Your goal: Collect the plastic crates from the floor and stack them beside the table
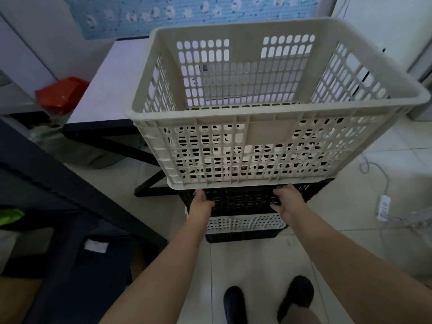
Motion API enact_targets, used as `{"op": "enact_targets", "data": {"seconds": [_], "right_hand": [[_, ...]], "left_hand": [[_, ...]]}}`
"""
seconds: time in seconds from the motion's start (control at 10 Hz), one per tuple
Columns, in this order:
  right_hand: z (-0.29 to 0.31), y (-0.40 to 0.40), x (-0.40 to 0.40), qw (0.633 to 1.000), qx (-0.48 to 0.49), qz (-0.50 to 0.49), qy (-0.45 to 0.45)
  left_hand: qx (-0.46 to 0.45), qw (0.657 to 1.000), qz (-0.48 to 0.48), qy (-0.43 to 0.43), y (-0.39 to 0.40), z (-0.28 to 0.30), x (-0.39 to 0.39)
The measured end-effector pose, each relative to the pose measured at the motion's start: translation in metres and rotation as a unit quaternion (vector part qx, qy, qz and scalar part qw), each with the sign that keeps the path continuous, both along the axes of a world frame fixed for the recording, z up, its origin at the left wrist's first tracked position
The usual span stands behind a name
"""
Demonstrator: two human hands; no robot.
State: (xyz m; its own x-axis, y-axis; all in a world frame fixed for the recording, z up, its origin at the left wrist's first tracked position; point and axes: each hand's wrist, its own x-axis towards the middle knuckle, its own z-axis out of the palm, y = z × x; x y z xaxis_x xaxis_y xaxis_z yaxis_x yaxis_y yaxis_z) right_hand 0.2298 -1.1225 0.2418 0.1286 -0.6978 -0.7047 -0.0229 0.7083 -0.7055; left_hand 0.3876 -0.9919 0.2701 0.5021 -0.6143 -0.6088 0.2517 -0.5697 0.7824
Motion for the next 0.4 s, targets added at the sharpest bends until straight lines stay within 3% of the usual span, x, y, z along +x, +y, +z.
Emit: {"op": "enact_targets", "data": {"seconds": [0.2,0.4], "right_hand": [[0.009,0.012,-0.019,0.993,-0.053,0.071,0.084],[0.048,0.046,-0.036,0.983,-0.109,0.124,0.077]], "left_hand": [[0.023,0.998,-0.048,-0.043,0.008,-0.008,0.024],[0.006,0.988,-0.096,-0.123,0.03,0.015,0.017]]}}
